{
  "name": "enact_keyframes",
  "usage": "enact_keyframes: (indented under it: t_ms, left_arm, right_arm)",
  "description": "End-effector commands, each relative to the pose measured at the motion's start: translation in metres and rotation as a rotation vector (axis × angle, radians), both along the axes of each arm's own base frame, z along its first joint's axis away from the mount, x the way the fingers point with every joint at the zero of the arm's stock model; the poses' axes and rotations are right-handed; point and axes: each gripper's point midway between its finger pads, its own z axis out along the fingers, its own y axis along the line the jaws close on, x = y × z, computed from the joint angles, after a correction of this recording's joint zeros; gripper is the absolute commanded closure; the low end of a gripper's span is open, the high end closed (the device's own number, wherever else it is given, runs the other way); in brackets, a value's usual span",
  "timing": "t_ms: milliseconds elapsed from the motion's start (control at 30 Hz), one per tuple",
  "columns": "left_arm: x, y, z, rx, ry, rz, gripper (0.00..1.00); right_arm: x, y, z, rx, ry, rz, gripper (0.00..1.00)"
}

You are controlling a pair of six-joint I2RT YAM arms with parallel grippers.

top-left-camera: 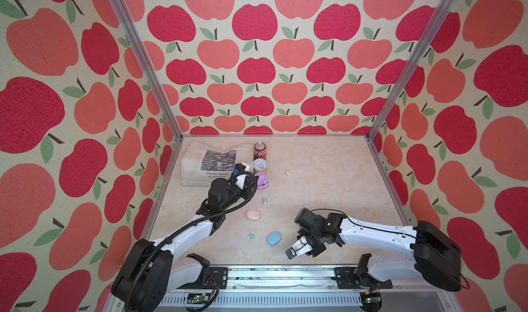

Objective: Insert wireless bluetooth earbuds into charging case
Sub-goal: Pick up the wireless bluetooth earbud from the bottom-center of the table.

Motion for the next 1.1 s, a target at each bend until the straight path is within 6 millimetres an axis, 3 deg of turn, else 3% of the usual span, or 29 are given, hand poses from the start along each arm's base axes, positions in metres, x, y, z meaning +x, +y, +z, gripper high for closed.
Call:
enact_keyframes:
  t_ms: [0,533,833,1067]
  left_arm:
    - [-0.001,0.003,0.007,-0.029,-0.017,0.008,1.00]
    - [0.000,0.006,0.008,-0.010,-0.020,0.009,1.00]
    - [0.002,0.001,0.007,-0.008,-0.007,-0.011,1.00]
    - [0.004,-0.007,0.007,0.001,-0.003,-0.050,1.00]
  right_arm:
    - [-0.003,-0.005,-0.007,-0.014,0.021,0.001,0.66]
    - [0.010,-0.002,-0.009,-0.017,0.012,-0.102,0.92]
    - [0.061,0.029,0.035,0.243,0.062,-0.457,0.92]
    - [0.107,0.037,0.056,0.355,0.303,-0.848,0.92]
